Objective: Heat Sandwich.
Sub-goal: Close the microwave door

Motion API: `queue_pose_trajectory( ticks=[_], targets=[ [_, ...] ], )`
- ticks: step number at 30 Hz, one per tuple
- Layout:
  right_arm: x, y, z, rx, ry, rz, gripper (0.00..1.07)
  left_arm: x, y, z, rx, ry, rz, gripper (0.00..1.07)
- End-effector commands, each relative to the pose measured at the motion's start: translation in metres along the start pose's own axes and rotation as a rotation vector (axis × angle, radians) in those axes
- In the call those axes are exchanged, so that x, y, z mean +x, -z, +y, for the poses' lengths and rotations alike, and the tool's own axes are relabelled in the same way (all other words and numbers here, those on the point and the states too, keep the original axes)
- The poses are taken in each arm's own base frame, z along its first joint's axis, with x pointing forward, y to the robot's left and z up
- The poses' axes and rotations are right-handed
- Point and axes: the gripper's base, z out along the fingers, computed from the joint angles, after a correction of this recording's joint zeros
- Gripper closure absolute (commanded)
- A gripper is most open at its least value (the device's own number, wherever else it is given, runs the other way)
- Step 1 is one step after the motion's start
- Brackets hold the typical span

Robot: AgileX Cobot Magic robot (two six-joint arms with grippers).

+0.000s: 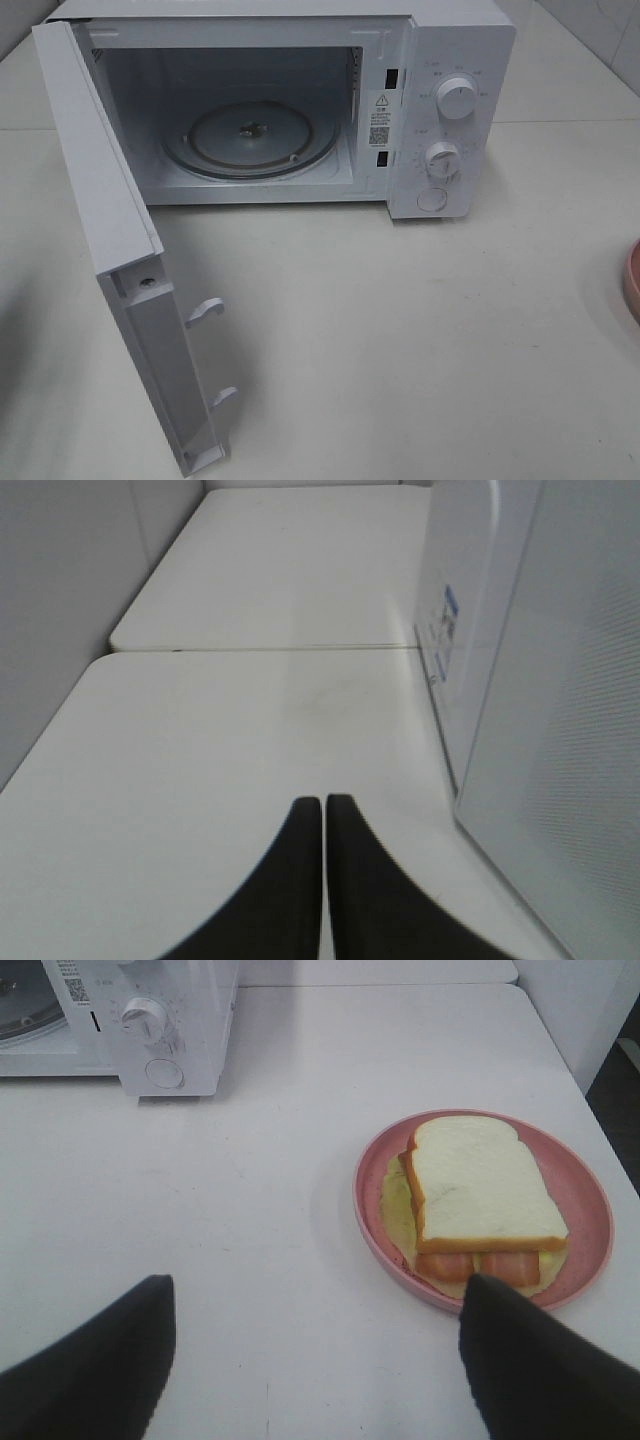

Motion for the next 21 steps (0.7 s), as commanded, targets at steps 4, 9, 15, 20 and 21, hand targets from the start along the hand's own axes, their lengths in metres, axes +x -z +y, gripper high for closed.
queue_pose_trajectory(
  ticks=[4, 9, 15, 20, 21],
  targets=[
    [0.002, 0.003, 0.0, 0.004, -0.002, -0.031, 0.31, 0.004, -0.009, -0.018, 0.205, -0.07, -0.063, 1.07],
    [0.002, 0.003, 0.0, 0.004, -0.002, -0.031, 0.31, 0.005, -0.012, -0.026, 0.295, -0.088, -0.092, 1.07],
    [0.002, 0.003, 0.0, 0.004, -0.002, -0.031, 0.31, 0.004, -0.02, -0.042, 0.398, -0.097, -0.075, 1.07],
    [0.002, 0.003, 0.0, 0.004, -0.002, -0.031, 0.31, 0.007, -0.023, -0.06, 0.456, -0.089, -0.054, 1.07],
    [0.002, 0.003, 0.0, 0.004, -0.002, -0.031, 0.31, 0.011, -0.025, -0.066, 0.465, -0.071, -0.037, 1.07]
  ],
)
